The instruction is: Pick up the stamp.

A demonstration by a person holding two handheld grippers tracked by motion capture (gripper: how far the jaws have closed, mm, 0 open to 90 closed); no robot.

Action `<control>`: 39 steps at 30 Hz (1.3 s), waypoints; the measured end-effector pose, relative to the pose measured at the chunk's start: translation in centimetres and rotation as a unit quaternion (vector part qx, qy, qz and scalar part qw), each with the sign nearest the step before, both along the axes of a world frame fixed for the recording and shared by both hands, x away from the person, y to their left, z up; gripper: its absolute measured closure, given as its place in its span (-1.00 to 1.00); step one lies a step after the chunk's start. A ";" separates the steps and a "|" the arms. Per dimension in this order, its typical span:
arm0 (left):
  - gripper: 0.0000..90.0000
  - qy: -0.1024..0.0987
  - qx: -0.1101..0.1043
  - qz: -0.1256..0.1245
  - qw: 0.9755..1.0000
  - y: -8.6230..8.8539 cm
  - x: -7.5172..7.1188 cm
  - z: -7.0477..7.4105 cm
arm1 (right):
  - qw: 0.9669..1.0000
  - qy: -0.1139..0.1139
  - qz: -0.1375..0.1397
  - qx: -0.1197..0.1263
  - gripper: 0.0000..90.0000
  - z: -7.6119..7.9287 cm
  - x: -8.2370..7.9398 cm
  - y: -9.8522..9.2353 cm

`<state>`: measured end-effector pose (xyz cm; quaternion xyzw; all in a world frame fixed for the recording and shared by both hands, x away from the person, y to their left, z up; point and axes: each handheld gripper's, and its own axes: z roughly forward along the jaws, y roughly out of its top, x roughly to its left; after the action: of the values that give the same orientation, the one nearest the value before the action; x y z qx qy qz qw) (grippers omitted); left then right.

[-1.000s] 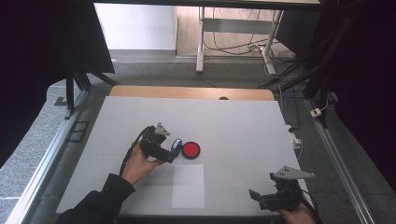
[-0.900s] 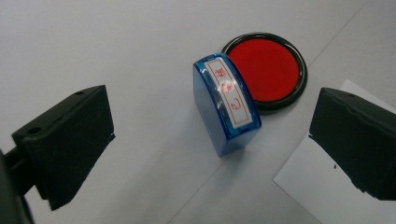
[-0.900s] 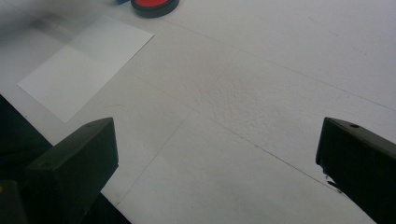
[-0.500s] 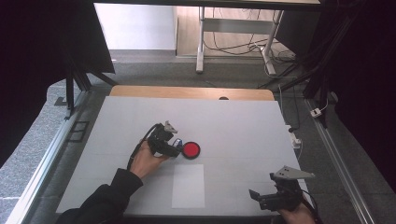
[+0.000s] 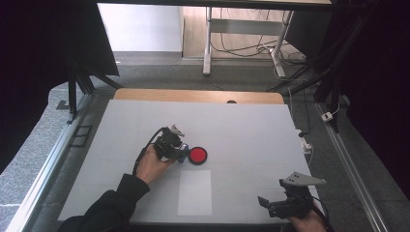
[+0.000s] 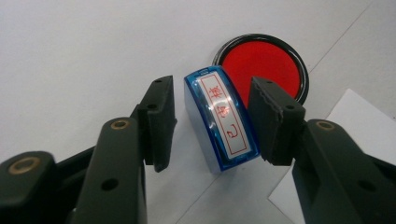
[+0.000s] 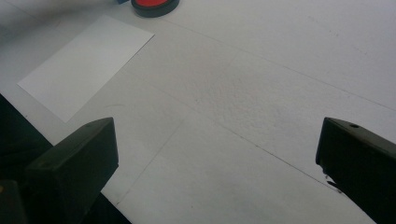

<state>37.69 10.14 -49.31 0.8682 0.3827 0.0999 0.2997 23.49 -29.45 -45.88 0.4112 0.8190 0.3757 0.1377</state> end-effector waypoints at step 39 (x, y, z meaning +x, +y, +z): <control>0.57 -0.008 -0.038 -0.018 0.999 2.4 -0.9 2.5 | 1.000 -0.001 0.003 -0.002 -1.00 0.0 0.1 0.0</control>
<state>36.81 12.53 -46.86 0.8620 0.3683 0.0872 0.3373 23.56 -29.40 -45.85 0.4084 0.8208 0.3748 0.1379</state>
